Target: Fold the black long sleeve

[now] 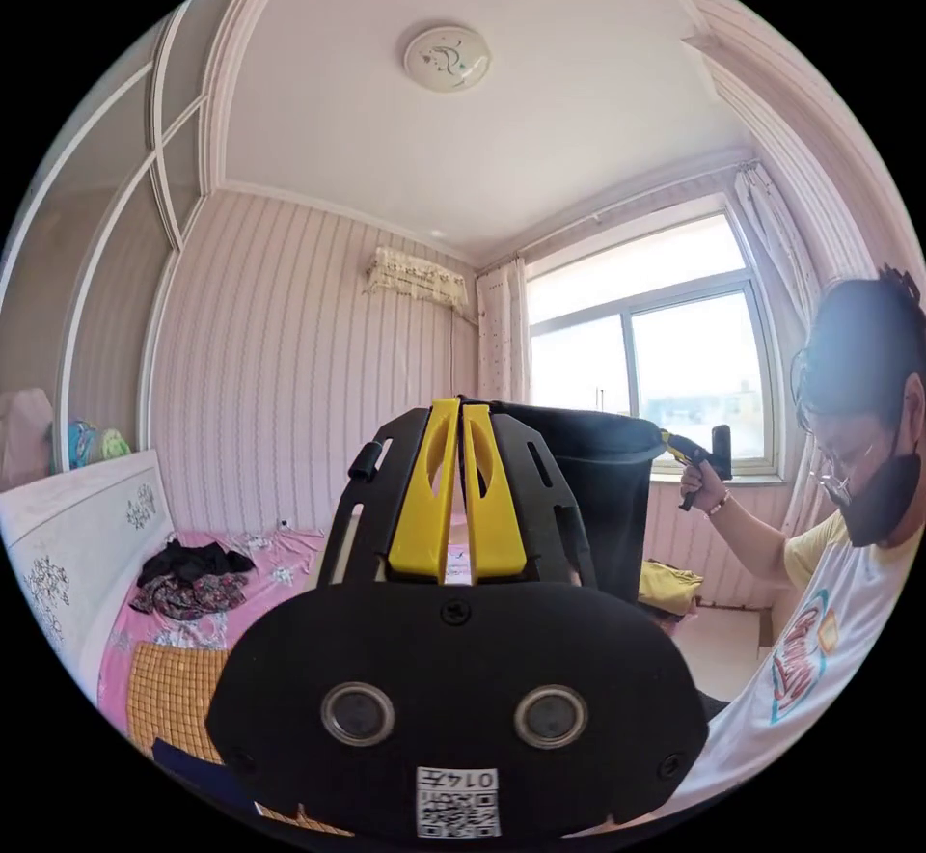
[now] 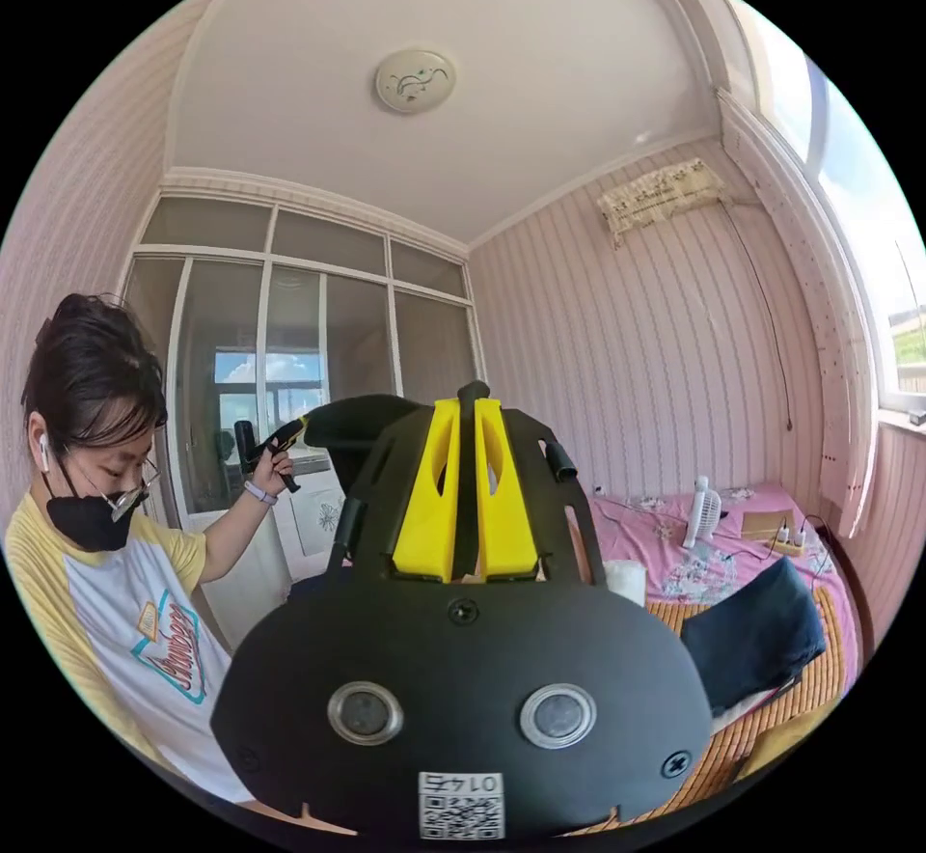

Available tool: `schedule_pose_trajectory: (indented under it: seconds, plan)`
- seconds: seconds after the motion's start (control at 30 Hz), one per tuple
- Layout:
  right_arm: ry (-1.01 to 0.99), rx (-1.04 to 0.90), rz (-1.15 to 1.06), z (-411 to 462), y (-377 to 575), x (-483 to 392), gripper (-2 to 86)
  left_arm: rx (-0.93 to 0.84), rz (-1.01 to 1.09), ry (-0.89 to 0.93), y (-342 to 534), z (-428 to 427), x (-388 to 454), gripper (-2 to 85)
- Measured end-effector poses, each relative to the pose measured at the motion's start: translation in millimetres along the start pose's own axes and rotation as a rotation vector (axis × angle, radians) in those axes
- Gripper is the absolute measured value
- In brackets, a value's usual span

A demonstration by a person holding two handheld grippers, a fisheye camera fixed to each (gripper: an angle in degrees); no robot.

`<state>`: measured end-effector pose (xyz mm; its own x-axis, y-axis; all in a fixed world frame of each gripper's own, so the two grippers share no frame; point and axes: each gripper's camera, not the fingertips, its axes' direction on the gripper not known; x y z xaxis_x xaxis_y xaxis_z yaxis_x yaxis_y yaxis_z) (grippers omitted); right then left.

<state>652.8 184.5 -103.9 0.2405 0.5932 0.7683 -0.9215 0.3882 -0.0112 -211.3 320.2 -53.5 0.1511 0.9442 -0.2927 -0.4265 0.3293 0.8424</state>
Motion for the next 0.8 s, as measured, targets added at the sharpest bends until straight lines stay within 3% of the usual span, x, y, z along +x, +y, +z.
schedule_pose_trajectory:
  seconds: [0.1,0.23,0.43,0.53,0.7,0.8]
  plan:
    - [0.038,-0.01,-0.059,0,-28,-32,1.4,0.06,0.009,-0.011,-18,-41,14,-1.0]
    - [0.07,-0.089,-0.061,6,-42,-51,1.4,0.005,0.027,-0.059,-30,-73,31,-1.0]
    - [0.034,0.007,-0.215,-12,-91,-101,1.3,0.058,0.029,-0.119,-62,-109,46,-1.0]
    - [0.059,-0.07,-0.198,-1,-114,-103,1.3,0.043,-0.034,-0.08,-74,-116,44,-1.0]
    - [-0.069,0.105,-0.226,-26,-149,-125,1.3,0.21,0.065,-0.071,-102,-156,80,-1.0]
    - [-0.053,0.064,-0.227,-11,-175,-121,1.3,0.204,0.062,-0.074,-120,-157,83,-1.0]
